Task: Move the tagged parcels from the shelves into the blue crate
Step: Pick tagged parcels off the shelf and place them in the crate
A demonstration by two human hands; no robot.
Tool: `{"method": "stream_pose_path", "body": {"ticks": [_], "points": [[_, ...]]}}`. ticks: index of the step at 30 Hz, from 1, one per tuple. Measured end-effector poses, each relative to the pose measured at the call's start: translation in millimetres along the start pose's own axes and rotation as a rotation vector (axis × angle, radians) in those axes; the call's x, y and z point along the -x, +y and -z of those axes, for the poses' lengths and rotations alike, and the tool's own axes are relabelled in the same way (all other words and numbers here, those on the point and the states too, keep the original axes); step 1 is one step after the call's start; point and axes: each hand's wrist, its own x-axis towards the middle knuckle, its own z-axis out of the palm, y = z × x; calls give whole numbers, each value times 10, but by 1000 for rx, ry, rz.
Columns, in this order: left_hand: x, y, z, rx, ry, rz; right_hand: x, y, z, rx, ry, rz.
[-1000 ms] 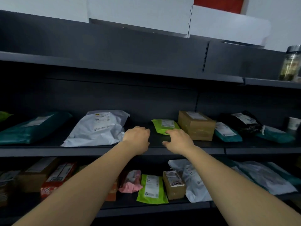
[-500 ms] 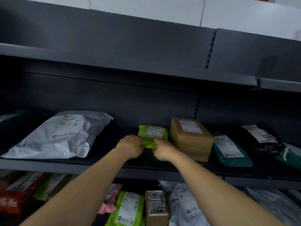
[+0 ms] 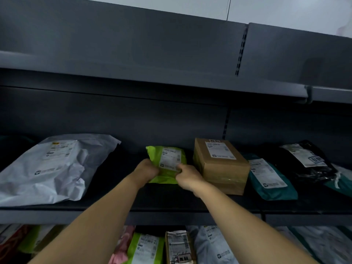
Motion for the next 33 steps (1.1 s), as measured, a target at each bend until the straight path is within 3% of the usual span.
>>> {"method": "stream_pose_path", "body": {"ticks": [7, 16, 20, 25, 30, 33], "points": [[-42, -134, 269, 207, 33, 0, -133, -110, -87, -239, 299, -48], [-94, -241, 385, 168, 21, -53, -167, -198, -87, -228, 330, -53], [-171, -231, 320, 43, 71, -123, -153, -209, -90, -249, 326, -35], [-136, -154, 219, -286, -12, -185, -42, -222, -33, -169, 214, -26], [-21, 42, 130, -486, 39, -197, 121, -341, 324, -97, 459, 99], [114, 299, -2, -372, 86, -352, 192, -315, 676, -43, 586, 141]]}}
